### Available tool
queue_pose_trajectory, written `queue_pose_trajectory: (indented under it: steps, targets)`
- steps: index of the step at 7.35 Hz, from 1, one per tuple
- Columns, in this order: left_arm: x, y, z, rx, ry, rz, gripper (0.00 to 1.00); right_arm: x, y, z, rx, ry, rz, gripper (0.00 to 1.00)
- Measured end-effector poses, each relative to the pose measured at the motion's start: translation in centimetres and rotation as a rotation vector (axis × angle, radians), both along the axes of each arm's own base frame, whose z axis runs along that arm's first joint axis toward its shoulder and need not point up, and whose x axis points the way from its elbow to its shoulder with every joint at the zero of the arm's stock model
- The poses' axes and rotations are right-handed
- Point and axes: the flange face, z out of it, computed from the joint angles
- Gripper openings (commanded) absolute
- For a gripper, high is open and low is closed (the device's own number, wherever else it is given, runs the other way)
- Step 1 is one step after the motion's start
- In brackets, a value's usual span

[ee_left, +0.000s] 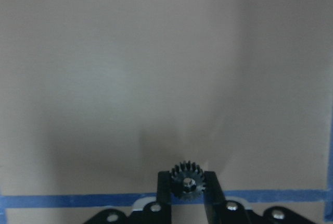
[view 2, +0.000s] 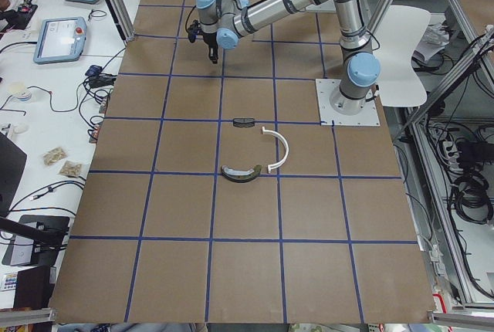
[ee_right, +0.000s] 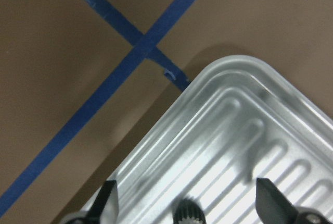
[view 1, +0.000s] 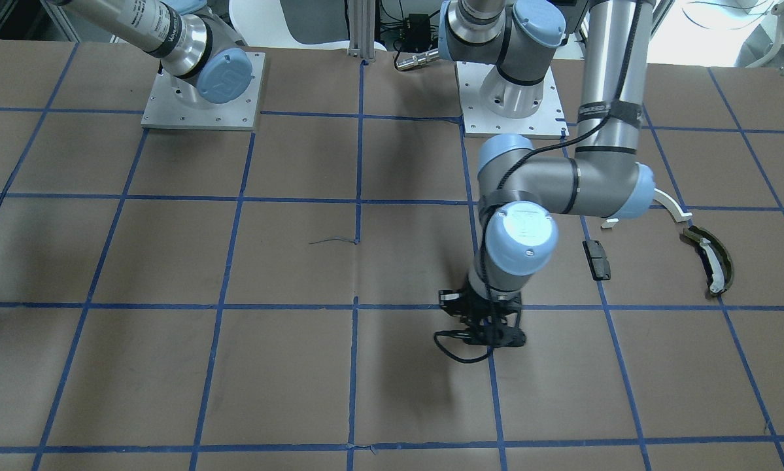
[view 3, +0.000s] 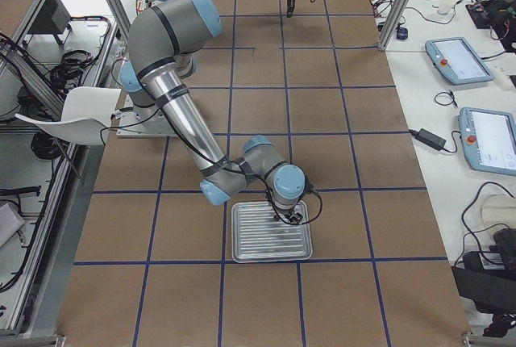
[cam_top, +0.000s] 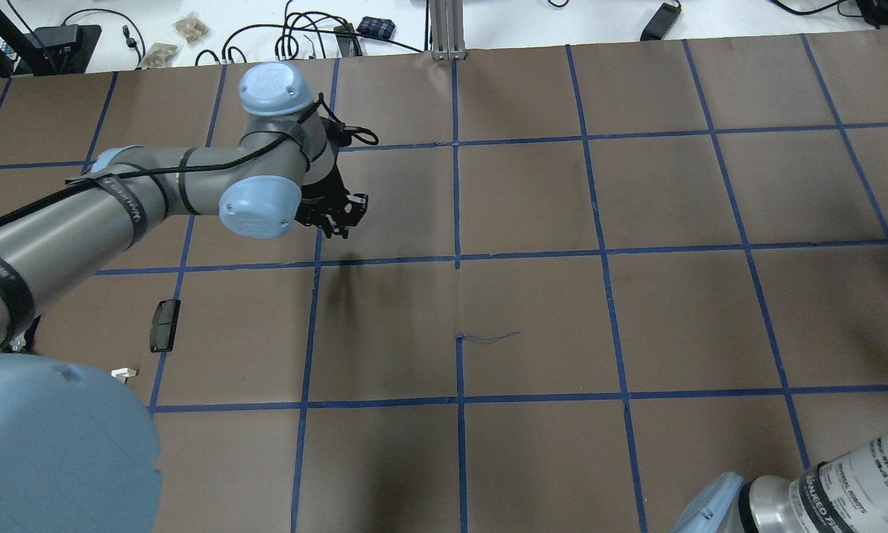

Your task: Place bearing gear from tray to pile

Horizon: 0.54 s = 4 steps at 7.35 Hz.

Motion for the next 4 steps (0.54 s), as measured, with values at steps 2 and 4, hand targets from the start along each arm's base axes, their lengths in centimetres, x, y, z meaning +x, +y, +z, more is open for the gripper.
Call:
queue_pose_trajectory:
  steps: [2, 4]
  targets:
    - [12.0, -1.3, 1.5, -0.014, -0.024, -0.105, 0.0, -1.3, 1.1, -0.5, 0.007, 0.012, 0.01, 0.5]
    - [22.4, -0.7, 2.4, -0.019, -0.025, -0.168, 0.0, -1.6, 1.3, -0.5, 0.003, 0.023, 0.002, 0.3]
